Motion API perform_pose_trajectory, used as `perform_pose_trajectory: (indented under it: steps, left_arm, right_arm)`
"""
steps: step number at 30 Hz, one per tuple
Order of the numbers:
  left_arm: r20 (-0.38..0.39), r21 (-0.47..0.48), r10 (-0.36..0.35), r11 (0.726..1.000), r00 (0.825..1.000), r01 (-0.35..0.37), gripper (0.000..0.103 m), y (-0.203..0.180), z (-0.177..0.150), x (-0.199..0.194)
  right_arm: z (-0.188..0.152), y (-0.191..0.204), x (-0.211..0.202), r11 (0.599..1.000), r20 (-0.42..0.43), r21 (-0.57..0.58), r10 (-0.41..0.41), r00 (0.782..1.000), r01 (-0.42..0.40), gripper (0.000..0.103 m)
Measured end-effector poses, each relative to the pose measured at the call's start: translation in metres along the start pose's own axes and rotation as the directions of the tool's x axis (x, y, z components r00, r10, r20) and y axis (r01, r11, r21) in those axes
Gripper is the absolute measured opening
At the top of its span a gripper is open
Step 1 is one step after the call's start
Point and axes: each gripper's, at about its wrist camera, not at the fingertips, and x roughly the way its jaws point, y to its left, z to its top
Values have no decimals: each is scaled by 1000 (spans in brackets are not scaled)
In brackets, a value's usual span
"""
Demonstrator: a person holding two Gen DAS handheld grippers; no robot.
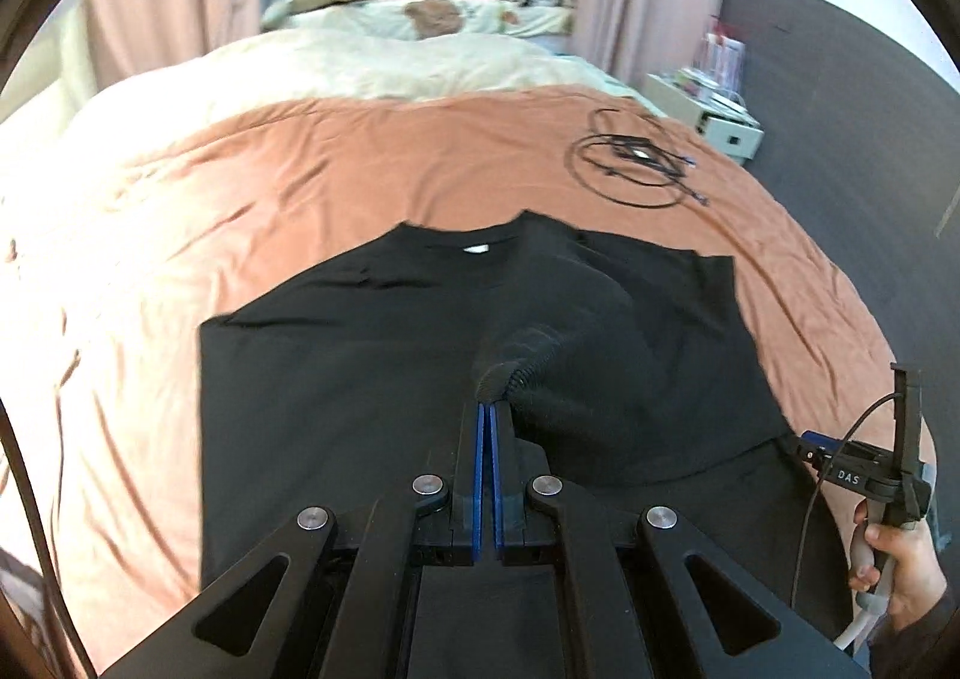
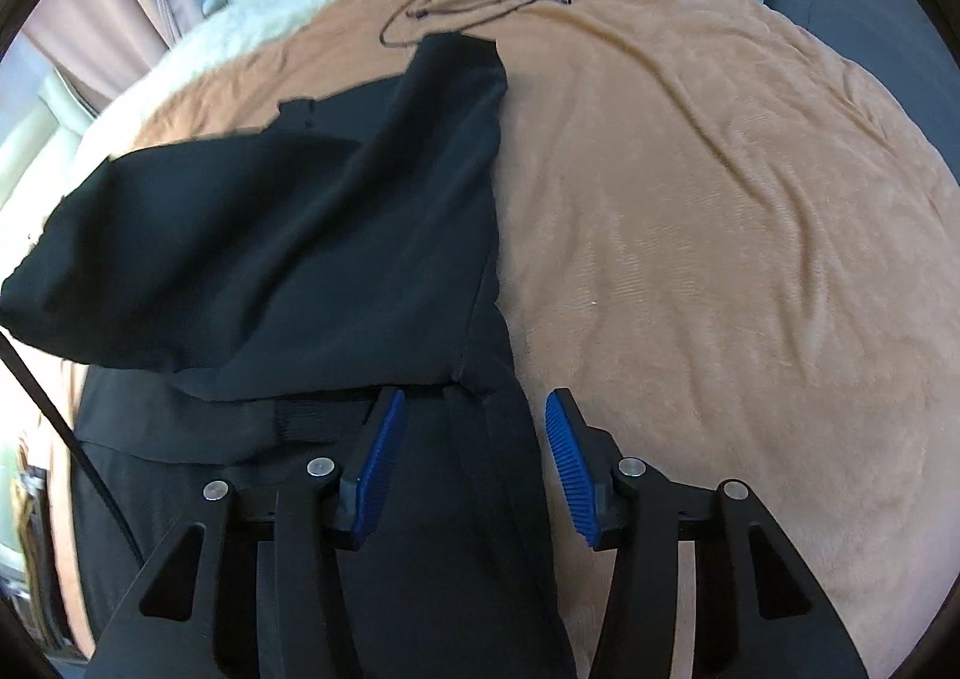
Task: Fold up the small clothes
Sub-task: 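Fold the side edge toward the shirt center with the left tool, release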
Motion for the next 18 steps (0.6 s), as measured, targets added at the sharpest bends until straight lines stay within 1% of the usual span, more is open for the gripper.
perform_pose_trajectory:
  steps: [3,5,6,7,11,12,14,15,17,18]
  left_arm:
    - [-16,-50,11,999,1000,-12,2,22,-11,-3]
    - [-32,-77,20,997,999,-23,2,35,-20,-2]
    - [-39,-84,24,996,999,-27,2,39,-25,-1]
    - [-47,-91,27,995,999,-31,2,44,-31,0]
    - [-118,-114,41,992,992,-55,3,65,-51,14]
    - [-131,-115,59,991,990,-75,3,69,-55,17]
    - [-134,-111,101,987,986,-116,3,79,-61,17]
    - [-141,-122,102,985,985,-119,6,85,-62,18]
    - [-150,-150,97,981,984,-120,21,96,-64,20]
    - [-148,-162,99,979,984,-123,36,100,-64,21]
  right_arm:
    - [5,8,14,999,-22,-24,-30,999,29,46]
    - [7,16,21,997,-24,-54,-64,998,63,46]
    - [8,18,23,995,-16,-60,-79,997,78,42]
    - [10,18,24,994,-5,-57,-93,996,93,39]
    - [16,10,22,995,25,-2,-99,995,99,32]
    - [16,7,20,995,34,12,-98,995,98,30]
    - [13,2,12,995,54,43,-88,995,86,30]
    - [12,0,10,996,57,52,-72,996,69,30]
    - [8,-3,9,996,51,58,-65,997,62,30]
    - [5,-3,11,996,44,57,-72,996,70,30]
